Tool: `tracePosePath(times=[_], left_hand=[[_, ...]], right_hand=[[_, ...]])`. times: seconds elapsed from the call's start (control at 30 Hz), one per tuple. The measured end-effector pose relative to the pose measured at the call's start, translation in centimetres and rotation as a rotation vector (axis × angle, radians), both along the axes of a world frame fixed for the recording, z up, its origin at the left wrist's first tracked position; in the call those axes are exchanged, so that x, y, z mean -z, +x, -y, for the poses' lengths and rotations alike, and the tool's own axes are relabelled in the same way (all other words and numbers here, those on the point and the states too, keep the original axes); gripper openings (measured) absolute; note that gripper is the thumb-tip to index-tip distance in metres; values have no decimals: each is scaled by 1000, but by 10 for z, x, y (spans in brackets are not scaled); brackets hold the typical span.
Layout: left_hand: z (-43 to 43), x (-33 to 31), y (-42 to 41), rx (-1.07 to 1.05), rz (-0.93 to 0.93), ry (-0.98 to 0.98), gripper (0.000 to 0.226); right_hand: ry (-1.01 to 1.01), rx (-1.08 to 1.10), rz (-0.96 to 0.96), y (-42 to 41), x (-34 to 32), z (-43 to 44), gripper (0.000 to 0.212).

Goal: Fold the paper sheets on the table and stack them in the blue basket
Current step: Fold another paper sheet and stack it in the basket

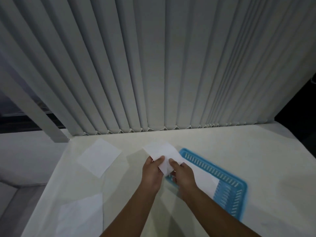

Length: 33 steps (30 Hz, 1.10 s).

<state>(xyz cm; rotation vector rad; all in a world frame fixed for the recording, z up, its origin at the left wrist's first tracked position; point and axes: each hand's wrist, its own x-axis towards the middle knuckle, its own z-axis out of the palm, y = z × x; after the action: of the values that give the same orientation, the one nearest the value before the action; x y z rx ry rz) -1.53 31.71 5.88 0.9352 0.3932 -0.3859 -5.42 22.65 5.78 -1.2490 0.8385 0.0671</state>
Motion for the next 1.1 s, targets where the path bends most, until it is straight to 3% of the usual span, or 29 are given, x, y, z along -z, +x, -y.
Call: tracePosePath(times=[0.23,0.47,0.57,0.67,0.77,0.87,0.97,1.1], left_hand=[[16,1,-14,40,-82,72,21],[40,7,-15,66,-127,79,24],[49,11,-21,90,-144,71,19],[52,14,-26,99,-160,108,7],[49,17,-23,69,-117,299,7],[39,23,-14,83,63,606,12],[31,30,-3,288,270,934,20],[31,51,17,600,419,1199,31]], right_hand=[[-307,-16,79,-32,-13,41,9],[-227,118,73,-64,-10,89,6],[-103,206,-8,-71,1,103,15],[-142,250,-51,-76,13,111,21],[-230,249,-85,-82,22,114,19],[-295,236,-113,-89,31,116,18],[-327,232,-169,-96,41,117,16],[-334,254,-184,-97,51,118,24]])
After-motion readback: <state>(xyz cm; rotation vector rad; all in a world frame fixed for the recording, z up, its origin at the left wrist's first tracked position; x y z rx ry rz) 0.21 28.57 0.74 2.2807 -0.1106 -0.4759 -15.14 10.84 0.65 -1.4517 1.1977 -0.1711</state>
